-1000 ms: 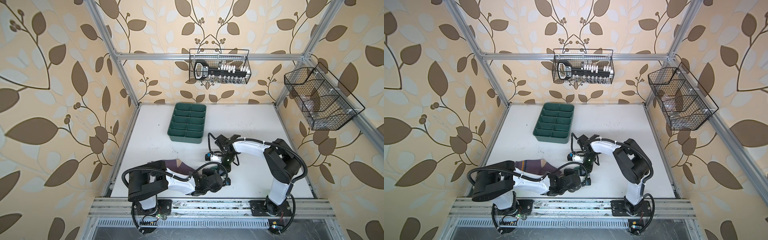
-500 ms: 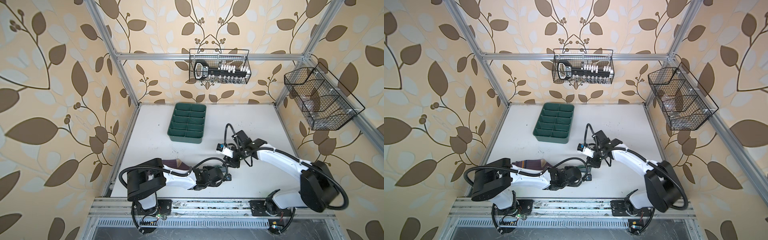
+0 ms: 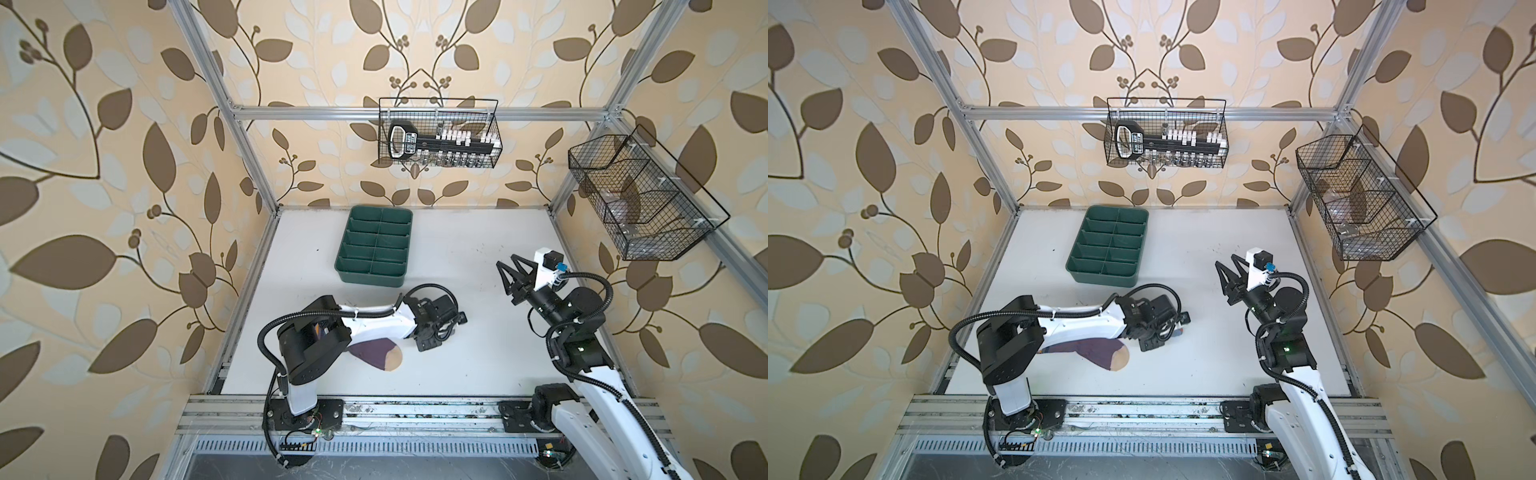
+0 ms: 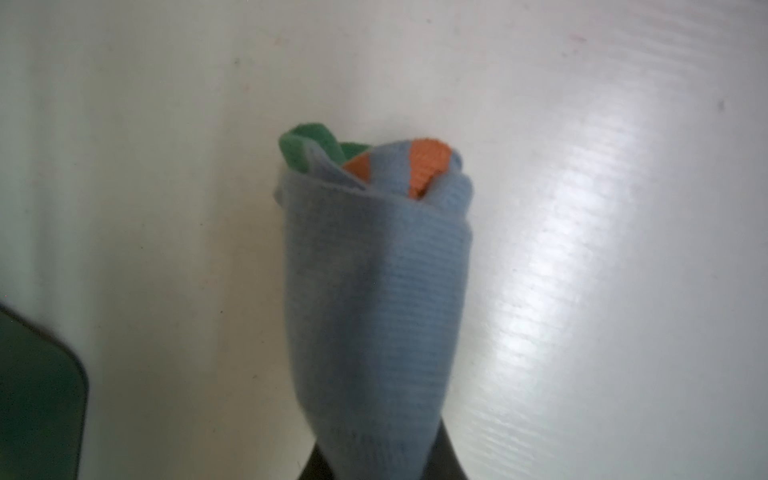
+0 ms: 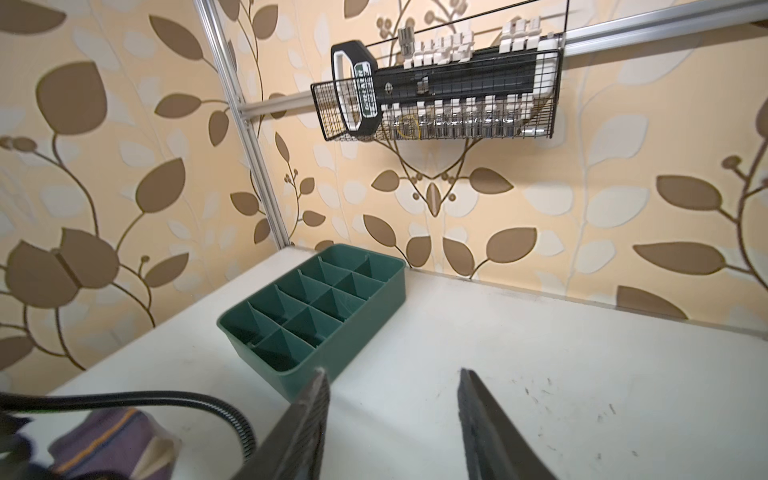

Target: Roll the socks

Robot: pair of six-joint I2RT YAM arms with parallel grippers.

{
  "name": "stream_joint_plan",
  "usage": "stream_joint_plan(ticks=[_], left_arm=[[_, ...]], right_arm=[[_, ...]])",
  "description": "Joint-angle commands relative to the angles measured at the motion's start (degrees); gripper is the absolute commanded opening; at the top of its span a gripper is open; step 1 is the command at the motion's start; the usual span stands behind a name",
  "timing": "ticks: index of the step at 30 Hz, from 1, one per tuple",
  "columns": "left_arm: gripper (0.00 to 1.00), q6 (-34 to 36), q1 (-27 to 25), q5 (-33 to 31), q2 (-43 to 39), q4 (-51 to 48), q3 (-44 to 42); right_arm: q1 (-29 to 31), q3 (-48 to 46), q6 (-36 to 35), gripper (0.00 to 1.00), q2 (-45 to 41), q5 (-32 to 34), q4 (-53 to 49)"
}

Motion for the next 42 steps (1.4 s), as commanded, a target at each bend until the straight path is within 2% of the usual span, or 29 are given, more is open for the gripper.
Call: stream_joint_plan(ticks=[1,3,5,8,10,13,15,17,18,20,23,24,26,29,33,37,40,42], left_arm=[[0.0,-6.3,3.3,9.6,2.2,-12.3,2.7],[0.0,-6.2,4.3,11.5,3.7,-13.6,3.8],[0.0,-6.4,5.4,12.8,5.3,-14.6,5.0],[0.0,-7.2,7.1,14.7,6.8,-15.3,6.0],[0.0,-7.3,8.0,16.0,6.8,-15.5,6.0],[0.0,-7.2,9.4,17.6,6.5,-16.0,5.8],[0.0,-7.1,10.5,18.9,6.8,-16.3,5.5],[0.0,-6.9,11.2,19.5,7.5,-16.9,5.8],[0.0,-6.8,11.5,20.1,7.9,-17.1,5.9],[0.0,-6.8,12.0,20.5,8.3,-17.5,6.3],[0.0,-6.6,12.3,20.3,8.4,-17.6,6.2],[0.0,-6.6,12.3,20.6,8.3,-17.6,6.2],[0.0,-6.5,12.4,20.9,8.3,-17.7,6.4],[0.0,-6.4,12.4,22.1,8.5,-17.9,6.3],[0.0,-6.4,12.4,22.0,8.0,-17.6,5.5],[0.0,-6.3,12.4,22.6,8.3,-17.8,5.9],[0.0,-6.2,12.4,23.6,8.5,-18.0,6.0],[0.0,-6.2,12.4,24.5,8.4,-17.9,5.8]], right_arm=[[1.0,0.1,9.0,0.51,-0.5,1.4,1.4],[3.3,-1.1,9.6,0.51,-2.8,2.7,-0.7],[8.4,-3.3,8.0,0.5,-6.6,7.8,-2.7],[20.0,-5.7,0.7,0.5,-12.5,18.5,-8.4],[27.7,-6.4,-6.3,0.5,-14.1,23.1,-12.2],[41.6,-5.5,-20.6,0.53,-12.1,26.4,-17.9],[52.3,-4.5,-34.5,0.57,-8.0,30.0,-21.7],[60.4,-3.7,-47.6,0.6,-2.7,36.2,-24.7],[63.1,-2.8,-51.5,0.61,1.5,40.3,-26.2],[63.7,-0.6,-56.5,0.62,9.2,42.7,-30.6],[62.8,2.2,-59.3,0.62,19.4,45.4,-32.8],[62.3,2.1,-60.4,0.64,21.4,45.5,-30.1],[60.7,0.4,-61.9,0.74,23.8,43.1,-21.1],[56.4,-1.6,-64.8,0.76,29.1,38.4,-7.9],[54.4,-0.6,-67.9,0.74,39.8,40.8,0.8],[52.3,-0.8,-67.9,0.7,45.8,40.8,6.3],[51.6,-0.6,-67.5,0.65,49.4,41.6,9.0],[51.2,0.3,-67.4,0.57,51.5,41.3,8.2]])
